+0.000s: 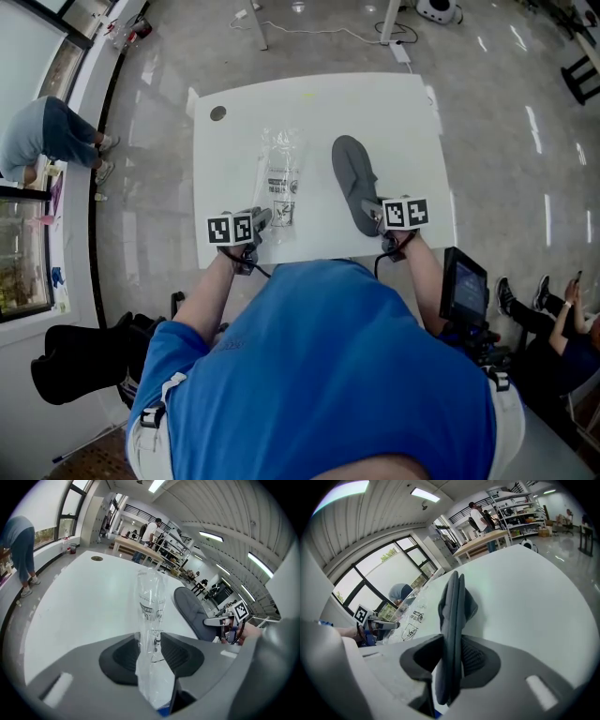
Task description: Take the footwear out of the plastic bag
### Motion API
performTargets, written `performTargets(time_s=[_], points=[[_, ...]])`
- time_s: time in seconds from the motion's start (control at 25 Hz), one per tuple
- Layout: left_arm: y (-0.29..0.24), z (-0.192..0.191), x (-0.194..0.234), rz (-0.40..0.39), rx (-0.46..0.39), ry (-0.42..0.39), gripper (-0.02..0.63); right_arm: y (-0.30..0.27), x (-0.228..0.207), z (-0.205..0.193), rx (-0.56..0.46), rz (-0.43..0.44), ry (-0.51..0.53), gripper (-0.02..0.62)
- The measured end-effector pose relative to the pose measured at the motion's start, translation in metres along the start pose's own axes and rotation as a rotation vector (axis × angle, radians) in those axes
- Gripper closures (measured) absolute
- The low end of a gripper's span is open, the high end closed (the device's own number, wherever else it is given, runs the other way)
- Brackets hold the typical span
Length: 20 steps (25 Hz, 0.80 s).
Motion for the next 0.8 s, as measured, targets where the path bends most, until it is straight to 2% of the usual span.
performTargets(time_s=[0.28, 0.44, 0.6, 0.8], points=[[-0.002, -0.002, -0.004, 0.044, 0.015, -0.137, 0.302, -0.001, -0.005, -0.001, 0.031, -0.093, 0.07, 0.46], [0.005, 0.002, -0.004, 0.089, 0.001, -0.244, 0.284, -0.002, -0.005, 0.0, 0.05, -0.15, 0.115, 0.425], [0.014, 0.007, -0.007, 0.127, -0.035, -0.303, 0.282, -0.003, -0.008, -0.001, 0.078, -0.197, 0.153, 0.393], [0.031, 0.02, -0.011, 0.195, -0.139, -0.375, 0.282, -0.006, -0.012, -0.006, 0.098, -0.226, 0.177, 0.377]])
Point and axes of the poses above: the fingertips, and each gripper's own axes: y backward along the fingers, x to its left, z out of its top, the point moved 5 cm from there along y, backward along the fingers, and after that the axes turned 7 degrees about y, right-handed, at the moved point
